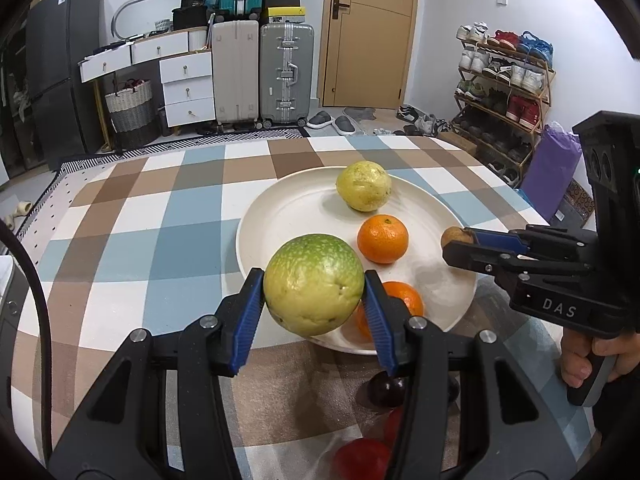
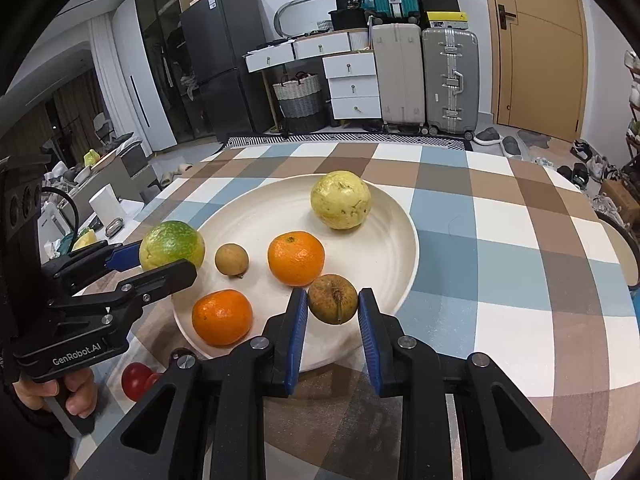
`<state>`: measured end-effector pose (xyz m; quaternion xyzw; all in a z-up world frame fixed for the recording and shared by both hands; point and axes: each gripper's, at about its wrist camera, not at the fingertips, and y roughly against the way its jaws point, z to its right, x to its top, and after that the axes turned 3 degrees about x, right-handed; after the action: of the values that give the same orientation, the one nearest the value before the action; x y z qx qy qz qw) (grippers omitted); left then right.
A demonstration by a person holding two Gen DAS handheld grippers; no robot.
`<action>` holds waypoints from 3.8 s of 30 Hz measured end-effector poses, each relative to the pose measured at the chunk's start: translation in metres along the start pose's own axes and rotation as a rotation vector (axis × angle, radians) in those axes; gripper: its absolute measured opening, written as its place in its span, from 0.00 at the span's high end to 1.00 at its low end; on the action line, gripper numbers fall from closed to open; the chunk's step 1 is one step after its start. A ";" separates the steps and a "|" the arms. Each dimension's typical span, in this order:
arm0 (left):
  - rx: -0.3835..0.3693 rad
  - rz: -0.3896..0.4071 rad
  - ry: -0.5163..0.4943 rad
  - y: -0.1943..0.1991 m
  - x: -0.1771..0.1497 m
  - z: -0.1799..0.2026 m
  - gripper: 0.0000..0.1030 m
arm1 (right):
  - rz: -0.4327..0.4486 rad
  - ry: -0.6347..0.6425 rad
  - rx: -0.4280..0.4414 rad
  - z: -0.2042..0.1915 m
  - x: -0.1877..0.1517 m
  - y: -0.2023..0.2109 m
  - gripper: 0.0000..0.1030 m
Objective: Organize fruits
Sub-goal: 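Carry the green citrus and kiwi over the white plate and release both, then withdraw both tools from the plate toward the tomatoes and plums, then grasp a dark plum with the right tool while the left tool grasps a red tomato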
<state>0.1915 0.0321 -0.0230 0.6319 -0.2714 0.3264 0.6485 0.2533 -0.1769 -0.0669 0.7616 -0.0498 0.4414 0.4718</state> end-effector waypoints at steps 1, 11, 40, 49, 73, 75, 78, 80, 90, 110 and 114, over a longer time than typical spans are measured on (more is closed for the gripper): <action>0.001 -0.001 0.000 0.000 0.000 0.000 0.55 | -0.001 -0.001 -0.003 0.000 0.000 0.000 0.74; -0.008 -0.005 -0.012 -0.004 -0.002 0.003 0.55 | 0.026 -0.003 -0.012 0.002 -0.001 0.006 0.65; 0.046 0.038 0.056 0.051 -0.020 -0.020 0.01 | 0.040 0.045 0.006 -0.012 -0.012 0.029 0.00; 0.054 0.009 0.048 0.066 -0.041 -0.018 0.01 | -0.020 0.087 0.055 -0.026 -0.020 0.031 0.00; 0.010 -0.069 0.017 0.060 -0.061 -0.013 0.01 | -0.183 0.255 0.088 -0.052 -0.046 0.009 0.09; 0.011 -0.078 0.017 0.059 -0.061 -0.013 0.01 | -0.188 0.261 0.080 -0.053 -0.046 0.007 0.12; 0.013 -0.088 0.012 0.059 -0.062 -0.013 0.01 | -0.196 0.276 0.071 -0.056 -0.047 0.004 0.13; 0.017 -0.101 0.007 0.057 -0.063 -0.013 0.01 | -0.201 0.285 0.066 -0.058 -0.048 0.002 0.14; 0.021 -0.167 -0.002 0.048 -0.068 -0.013 0.01 | -0.204 0.325 0.057 -0.066 -0.048 -0.004 0.23; 0.028 -0.175 0.006 0.045 -0.068 -0.016 0.01 | -0.199 0.372 0.177 -0.077 -0.046 -0.005 0.65; 0.028 -0.175 0.006 0.046 -0.069 -0.016 0.01 | -0.199 0.395 0.190 -0.083 -0.047 -0.005 0.73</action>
<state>0.1118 0.0417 -0.0469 0.6611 -0.2084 0.2741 0.6667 0.1757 -0.1272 -0.0901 0.7025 0.1606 0.5359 0.4399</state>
